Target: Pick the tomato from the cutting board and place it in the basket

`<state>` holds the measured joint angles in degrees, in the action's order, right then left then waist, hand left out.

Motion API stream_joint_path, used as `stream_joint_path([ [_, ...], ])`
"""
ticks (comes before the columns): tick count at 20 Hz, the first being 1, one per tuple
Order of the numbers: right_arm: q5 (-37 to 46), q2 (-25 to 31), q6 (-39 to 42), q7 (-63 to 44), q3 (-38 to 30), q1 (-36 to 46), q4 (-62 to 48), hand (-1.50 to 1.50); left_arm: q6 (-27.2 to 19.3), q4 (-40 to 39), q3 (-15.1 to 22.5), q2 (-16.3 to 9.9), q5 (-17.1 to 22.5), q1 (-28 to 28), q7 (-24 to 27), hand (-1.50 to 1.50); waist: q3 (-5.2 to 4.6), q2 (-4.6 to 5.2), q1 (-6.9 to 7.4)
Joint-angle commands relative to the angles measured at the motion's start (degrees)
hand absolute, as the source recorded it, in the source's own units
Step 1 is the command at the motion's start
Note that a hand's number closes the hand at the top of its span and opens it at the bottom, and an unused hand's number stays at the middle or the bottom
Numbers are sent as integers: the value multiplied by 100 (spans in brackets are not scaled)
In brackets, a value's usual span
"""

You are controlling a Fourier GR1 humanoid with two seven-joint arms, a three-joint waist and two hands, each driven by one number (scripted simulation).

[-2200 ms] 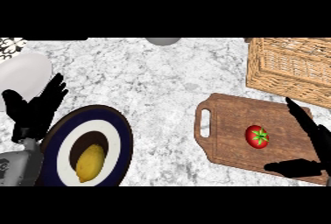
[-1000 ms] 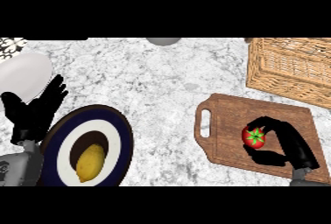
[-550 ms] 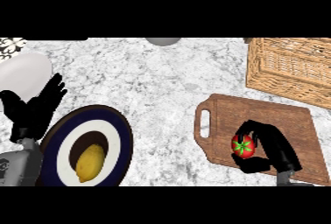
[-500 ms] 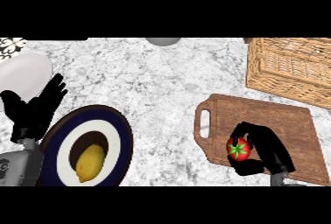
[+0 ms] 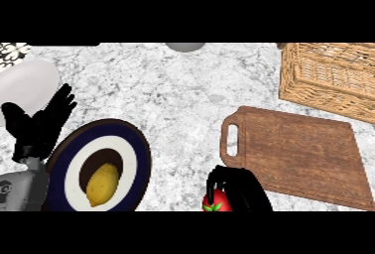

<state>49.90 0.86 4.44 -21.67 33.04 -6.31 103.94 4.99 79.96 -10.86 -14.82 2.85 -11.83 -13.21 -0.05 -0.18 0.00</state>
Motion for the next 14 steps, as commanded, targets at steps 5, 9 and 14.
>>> stream_joint_path([
  [5,217,-84,-797,-819,1174,-275,2291,150,-39,104,-63,-61,11,-28,-149,0,0,-32,-78],
  [9,347,-85,-746,-1657,739,482,2757,150,-71,-64,-16,-4,-32,-168,-210,0,1,8,-34],
  [14,436,-86,281,-2984,-3,1653,3415,150,-104,193,104,132,-143,215,0,0,1,12,21],
])
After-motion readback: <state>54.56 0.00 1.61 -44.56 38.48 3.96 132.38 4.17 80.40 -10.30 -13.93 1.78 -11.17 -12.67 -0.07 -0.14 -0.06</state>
